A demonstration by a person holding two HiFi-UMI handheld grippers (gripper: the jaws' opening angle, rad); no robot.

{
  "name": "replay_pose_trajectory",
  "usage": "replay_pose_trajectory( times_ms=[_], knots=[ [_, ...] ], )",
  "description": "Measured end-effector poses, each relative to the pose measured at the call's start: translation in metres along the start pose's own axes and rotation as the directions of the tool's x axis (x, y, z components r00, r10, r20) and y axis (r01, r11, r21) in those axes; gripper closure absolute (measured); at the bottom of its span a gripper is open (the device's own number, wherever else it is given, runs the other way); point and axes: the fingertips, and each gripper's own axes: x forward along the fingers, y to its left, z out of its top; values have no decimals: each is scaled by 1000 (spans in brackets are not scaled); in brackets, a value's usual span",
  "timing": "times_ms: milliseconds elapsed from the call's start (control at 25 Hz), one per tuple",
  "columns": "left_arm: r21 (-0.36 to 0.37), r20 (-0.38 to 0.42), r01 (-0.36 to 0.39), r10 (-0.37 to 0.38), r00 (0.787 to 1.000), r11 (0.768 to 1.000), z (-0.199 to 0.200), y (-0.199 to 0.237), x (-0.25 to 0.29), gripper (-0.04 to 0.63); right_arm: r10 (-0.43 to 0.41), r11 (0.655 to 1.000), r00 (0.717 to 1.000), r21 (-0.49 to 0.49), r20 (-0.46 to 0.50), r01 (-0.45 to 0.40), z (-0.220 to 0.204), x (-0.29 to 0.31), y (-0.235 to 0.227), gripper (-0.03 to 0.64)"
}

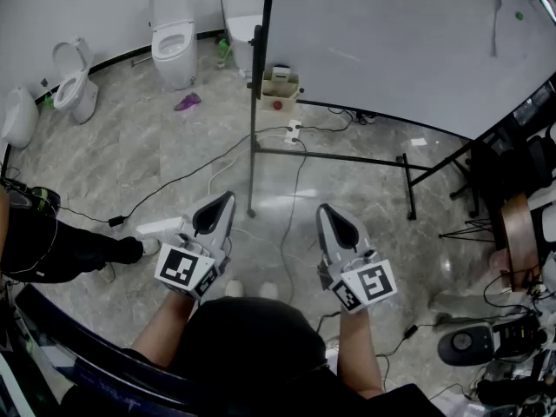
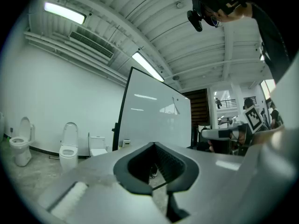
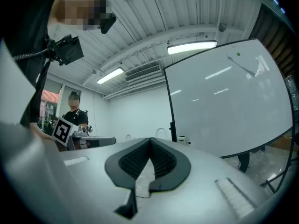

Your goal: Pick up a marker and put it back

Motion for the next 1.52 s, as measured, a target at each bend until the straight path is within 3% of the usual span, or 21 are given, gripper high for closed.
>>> replay_pose_trajectory(
  times_ms=[1520],
  knots=[
    [11,-8,-115,115,993,993,-24,-28,27,591,129,988,992,92,-17,-127,-16,-7,-55,607]
  ],
)
